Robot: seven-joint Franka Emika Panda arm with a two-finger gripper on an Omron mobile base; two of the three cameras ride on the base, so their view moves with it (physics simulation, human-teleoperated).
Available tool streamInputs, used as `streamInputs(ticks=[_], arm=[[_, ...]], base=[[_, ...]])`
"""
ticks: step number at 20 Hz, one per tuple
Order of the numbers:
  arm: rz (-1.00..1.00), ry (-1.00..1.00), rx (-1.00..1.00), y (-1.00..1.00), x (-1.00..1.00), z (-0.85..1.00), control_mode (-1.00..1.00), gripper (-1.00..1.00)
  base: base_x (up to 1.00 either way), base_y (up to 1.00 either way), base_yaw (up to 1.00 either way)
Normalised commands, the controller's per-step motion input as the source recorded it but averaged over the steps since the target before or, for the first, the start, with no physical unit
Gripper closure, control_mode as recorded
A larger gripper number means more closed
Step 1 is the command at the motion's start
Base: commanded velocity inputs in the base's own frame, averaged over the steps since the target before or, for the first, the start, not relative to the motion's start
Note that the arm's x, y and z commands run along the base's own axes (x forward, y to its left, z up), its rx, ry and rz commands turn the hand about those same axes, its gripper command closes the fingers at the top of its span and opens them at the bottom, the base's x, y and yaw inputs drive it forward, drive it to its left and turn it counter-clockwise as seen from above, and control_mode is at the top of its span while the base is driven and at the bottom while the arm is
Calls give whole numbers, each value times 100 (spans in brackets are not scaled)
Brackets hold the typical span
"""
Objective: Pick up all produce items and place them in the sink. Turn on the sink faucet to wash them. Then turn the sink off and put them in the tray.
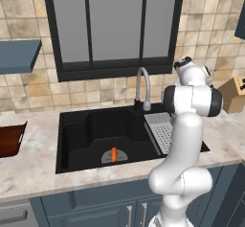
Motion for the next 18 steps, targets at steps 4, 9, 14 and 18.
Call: streamInputs(ticks=[4,9,14,18], arm=[[0,0,-6,21,15,0,-100,-100],[0,0,-6,21,18,-3,-100,-100],[0,1,-7,21,17,-7,-100,-100],[0,2,-6,11,13,-14,-100,-100]], base=[[0,0,0],[0,0,0],[0,0,0],[0,0,0]])
